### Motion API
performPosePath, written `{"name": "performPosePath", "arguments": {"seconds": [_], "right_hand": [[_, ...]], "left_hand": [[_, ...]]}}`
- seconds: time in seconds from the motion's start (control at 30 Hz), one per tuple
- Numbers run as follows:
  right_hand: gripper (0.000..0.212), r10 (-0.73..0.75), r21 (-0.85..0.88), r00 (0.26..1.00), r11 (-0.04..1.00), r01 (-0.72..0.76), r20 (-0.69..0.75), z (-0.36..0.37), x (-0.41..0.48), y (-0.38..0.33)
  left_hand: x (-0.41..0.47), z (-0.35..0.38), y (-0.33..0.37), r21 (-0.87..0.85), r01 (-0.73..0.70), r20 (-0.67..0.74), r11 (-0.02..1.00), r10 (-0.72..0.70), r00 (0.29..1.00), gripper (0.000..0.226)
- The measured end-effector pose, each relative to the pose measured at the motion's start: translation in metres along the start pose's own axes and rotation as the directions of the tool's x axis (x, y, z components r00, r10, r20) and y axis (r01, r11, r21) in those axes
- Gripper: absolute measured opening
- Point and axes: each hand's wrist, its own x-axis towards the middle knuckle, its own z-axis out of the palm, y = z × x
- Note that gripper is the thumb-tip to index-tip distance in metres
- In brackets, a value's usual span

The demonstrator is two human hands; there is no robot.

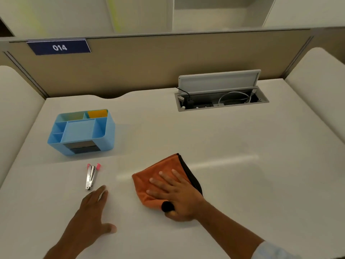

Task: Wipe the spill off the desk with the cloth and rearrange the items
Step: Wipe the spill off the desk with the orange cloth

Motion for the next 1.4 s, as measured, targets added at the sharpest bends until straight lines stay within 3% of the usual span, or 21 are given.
{"name": "performPosePath", "arguments": {"seconds": [0.23,0.43,0.57,0.8,1.07,1.23,1.4], "right_hand": [[0.072,0.357,-0.047,0.934,0.933,-0.357,-0.003,-0.031,-0.104,0.106],[0.073,0.699,0.083,0.711,0.715,-0.694,-0.069,-0.051,-0.166,0.159],[0.076,0.844,0.157,0.523,0.536,-0.829,-0.119,-0.042,-0.191,0.149],[0.074,0.917,0.198,0.394,0.398,-0.896,-0.058,-0.012,-0.150,0.083],[0.079,0.877,0.172,0.480,0.477,-0.862,-0.026,0.005,-0.085,0.020],[0.081,0.757,0.122,0.653,0.650,-0.750,-0.027,0.003,-0.020,-0.017],[0.083,0.539,0.151,0.839,0.837,-0.525,-0.068,0.009,0.044,-0.076]], "left_hand": [[0.011,0.005,0.023,0.012,-0.019,0.032,1.000,0.019,0.999,0.131],[0.019,0.000,0.040,0.027,-0.010,0.050,1.000,0.009,0.999,0.131],[0.028,-0.005,0.062,0.016,-0.017,0.067,1.000,0.016,0.998,0.130],[0.013,-0.012,0.052,0.056,0.033,0.074,0.998,-0.037,0.997,0.129],[0.005,-0.002,0.050,0.042,0.008,0.096,0.999,-0.012,0.995,0.131],[0.004,-0.008,0.046,0.028,-0.005,0.081,1.000,0.003,0.997,0.128],[-0.007,-0.017,0.018,0.047,0.042,0.076,0.998,-0.045,0.996,0.127]]}}
